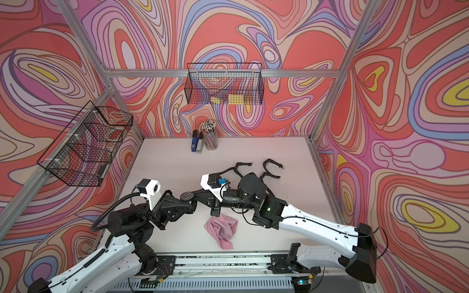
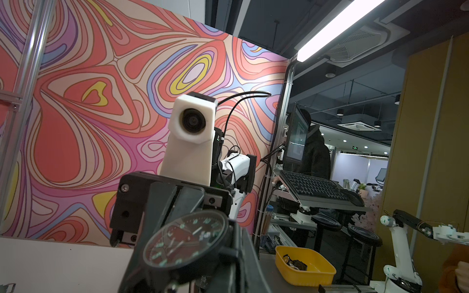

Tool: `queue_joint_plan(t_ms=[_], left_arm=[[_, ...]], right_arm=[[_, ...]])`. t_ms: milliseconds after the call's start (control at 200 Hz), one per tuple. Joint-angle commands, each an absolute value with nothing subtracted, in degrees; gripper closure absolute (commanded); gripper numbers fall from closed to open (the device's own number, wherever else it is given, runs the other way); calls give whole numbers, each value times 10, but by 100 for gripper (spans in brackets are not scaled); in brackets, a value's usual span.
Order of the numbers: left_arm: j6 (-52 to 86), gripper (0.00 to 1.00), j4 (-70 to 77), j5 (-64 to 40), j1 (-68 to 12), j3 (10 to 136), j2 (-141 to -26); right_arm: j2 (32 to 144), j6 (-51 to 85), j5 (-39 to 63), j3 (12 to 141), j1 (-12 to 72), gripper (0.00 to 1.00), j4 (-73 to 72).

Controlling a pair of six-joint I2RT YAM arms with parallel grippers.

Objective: Wipe the watch dial
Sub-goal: Place the watch at the center of the board.

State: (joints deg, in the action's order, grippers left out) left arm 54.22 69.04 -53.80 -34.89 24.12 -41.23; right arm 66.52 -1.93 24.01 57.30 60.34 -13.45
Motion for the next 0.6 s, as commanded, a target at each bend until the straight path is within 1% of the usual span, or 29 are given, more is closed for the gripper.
queue_joint_plan(t_ms=[0,80,195,285,340,345,350,356,361,371,471,596], left_arm=[[543,83,724,-536,-352,247,-404],[542,71,720,-534,-353,243,-403],[535,57,696,-530,-353,229,-386],[506,46,624,-532,-353,213,-344],[480,26,555,-523,-353,199,-302],[477,23,548,-521,-353,198,-297],[474,12,541,-520,-353,197,-293],[471,6,535,-518,-353,196,-289],[468,4,525,-517,-354,195,-284],[461,2,509,-514,-353,193,-275],[379,1,296,-465,-353,199,-176],[307,1,80,-368,-353,225,-78]], right_arm=[[663,-18,231,563,603,100,-157],[664,-23,226,564,602,100,-160],[665,-40,213,569,602,100,-152],[652,-80,190,571,601,100,-131],[640,-121,181,571,598,100,-113],[639,-125,181,571,598,100,-110],[638,-131,181,571,598,100,-107],[636,-136,182,571,597,100,-105],[635,-141,182,571,597,100,-103],[634,-149,182,571,597,100,-98],[614,-247,185,556,590,100,-70],[598,-297,201,540,572,100,-56]])
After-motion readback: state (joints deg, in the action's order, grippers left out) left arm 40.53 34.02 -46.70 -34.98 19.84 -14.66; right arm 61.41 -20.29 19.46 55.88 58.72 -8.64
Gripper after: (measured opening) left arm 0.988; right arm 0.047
